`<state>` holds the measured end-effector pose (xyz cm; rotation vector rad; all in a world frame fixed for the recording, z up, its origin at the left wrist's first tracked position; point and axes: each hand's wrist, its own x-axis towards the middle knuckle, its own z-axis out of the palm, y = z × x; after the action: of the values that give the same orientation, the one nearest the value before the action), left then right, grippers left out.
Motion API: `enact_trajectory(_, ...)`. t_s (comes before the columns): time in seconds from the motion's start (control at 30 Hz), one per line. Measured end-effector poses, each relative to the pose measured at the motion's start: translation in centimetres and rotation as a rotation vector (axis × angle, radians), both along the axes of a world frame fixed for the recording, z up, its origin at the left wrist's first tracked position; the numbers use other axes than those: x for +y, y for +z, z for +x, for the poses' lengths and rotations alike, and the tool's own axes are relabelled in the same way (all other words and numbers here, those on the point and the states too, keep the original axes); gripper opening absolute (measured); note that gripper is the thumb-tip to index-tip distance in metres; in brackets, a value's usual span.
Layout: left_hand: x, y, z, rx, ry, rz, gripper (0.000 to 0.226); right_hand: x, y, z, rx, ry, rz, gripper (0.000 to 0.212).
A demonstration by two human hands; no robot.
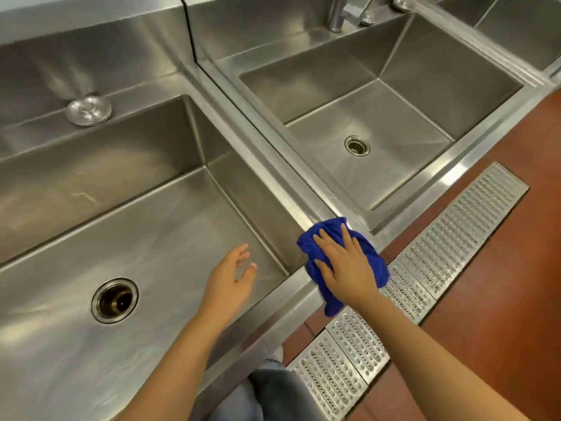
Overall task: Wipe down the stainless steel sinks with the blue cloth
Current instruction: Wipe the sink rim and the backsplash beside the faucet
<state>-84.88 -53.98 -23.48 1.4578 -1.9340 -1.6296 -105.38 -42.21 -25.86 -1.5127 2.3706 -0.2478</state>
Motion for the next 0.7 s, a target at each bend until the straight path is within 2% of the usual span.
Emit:
enact_trajectory(0.07,-0.1,0.5,-0.1,0.016,-0.017,-0.009,0.043,-1.2,0.3,-1.1,-0.039,0.046,0.038,0.051)
enact_trajectory(0.13,-0.4,0.8,0.0,0.032,-0.031,-0.021,0.043,-1.0,0.5,-1.4,-0.025,0.075,0.071,0.052)
enact_trajectory(0.27,-1.4,1.4,0.7,0.053,-0.035,-0.055,0.042,2.0,0.7,-0.7,0.021,-0.026,0.035,0.075)
enact_trajectory(0.4,-2.3,1.0,1.3,0.042,0.021,-0.086,0.041,1.9,1.0,-1.5,0.04,-0.029,0.131,0.088)
enact_trajectory(0.53,-3.0,0.5,1.2,0.036,0.074,-0.085,0.039,-1.3,1.2,-2.3,0.133,0.037,0.213,0.061)
enact_trajectory(0.7,-3.9,-0.4,-0.2,-0.003,0.195,-0.067,0.039,-6.2,1.3,-3.6,0.201,0.168,0.219,0.059)
